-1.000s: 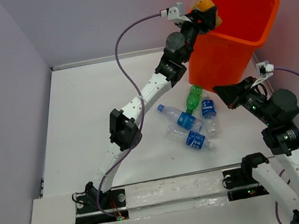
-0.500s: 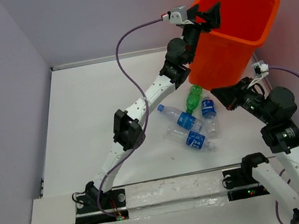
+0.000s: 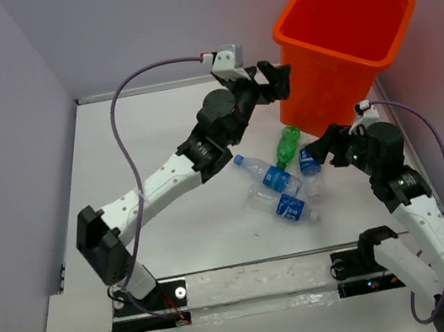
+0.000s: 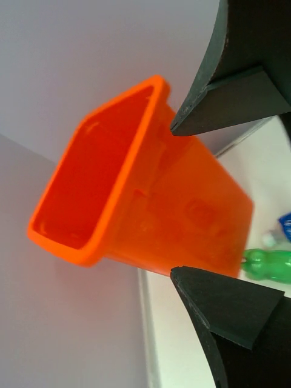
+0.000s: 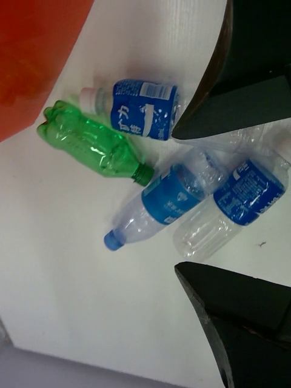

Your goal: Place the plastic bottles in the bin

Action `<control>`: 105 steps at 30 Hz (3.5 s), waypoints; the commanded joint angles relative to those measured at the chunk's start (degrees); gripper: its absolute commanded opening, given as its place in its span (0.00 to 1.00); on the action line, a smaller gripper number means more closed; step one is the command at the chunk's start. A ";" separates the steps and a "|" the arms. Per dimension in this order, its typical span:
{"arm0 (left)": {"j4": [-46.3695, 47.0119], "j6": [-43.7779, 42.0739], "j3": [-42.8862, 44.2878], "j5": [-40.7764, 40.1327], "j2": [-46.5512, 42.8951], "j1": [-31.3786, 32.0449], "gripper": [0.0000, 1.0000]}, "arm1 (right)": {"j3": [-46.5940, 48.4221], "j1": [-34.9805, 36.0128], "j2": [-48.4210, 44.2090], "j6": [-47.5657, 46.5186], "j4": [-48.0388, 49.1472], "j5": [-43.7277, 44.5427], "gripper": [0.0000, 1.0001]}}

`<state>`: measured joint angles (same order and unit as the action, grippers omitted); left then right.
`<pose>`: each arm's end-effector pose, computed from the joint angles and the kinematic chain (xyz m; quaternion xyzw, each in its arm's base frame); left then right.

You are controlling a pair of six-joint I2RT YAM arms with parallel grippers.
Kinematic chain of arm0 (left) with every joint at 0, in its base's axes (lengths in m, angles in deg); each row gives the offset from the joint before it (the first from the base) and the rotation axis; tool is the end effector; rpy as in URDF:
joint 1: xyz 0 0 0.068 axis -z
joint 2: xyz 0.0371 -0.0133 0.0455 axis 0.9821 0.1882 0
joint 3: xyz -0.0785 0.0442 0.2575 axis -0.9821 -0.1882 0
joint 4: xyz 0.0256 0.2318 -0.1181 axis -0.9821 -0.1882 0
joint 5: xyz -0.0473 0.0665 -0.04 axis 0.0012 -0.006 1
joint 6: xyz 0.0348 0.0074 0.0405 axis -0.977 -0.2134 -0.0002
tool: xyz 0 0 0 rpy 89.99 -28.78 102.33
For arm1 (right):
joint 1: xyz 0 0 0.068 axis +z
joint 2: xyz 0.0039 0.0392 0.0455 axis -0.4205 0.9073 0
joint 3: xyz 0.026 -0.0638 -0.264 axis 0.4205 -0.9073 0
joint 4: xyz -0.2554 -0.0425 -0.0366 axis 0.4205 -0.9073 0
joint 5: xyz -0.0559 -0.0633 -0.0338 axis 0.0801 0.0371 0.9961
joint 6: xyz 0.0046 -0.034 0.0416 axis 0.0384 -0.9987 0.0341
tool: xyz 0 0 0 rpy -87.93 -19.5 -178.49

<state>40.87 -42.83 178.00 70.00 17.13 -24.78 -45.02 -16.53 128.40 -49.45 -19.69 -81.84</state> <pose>0.2362 -0.3103 0.4545 0.0436 0.5703 -0.4127 0.7089 0.1589 0.0324 0.3111 0.0477 0.8054 0.2686 0.5262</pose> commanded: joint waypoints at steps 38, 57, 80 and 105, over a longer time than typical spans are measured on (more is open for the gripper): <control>-9.12 34.16 -31.16 2.44 9.75 -6.56 0.99 | -11.27 0.80 32.08 4.52 21.18 10.81 0.67; -4.91 38.12 -32.39 1.82 13.28 -8.05 0.75 | -10.84 1.86 24.88 3.29 18.64 10.37 0.30; -1.91 33.12 -38.27 0.68 1.60 -11.57 0.01 | 35.82 2.91 14.55 -5.49 8.15 0.15 0.20; -10.17 22.84 -36.08 -3.54 -26.96 -14.99 0.00 | 38.36 2.54 23.27 -12.28 5.31 -18.22 0.77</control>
<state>32.83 -17.49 138.72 68.60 -4.70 -38.86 11.85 -21.99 172.64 -65.82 -25.06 -76.86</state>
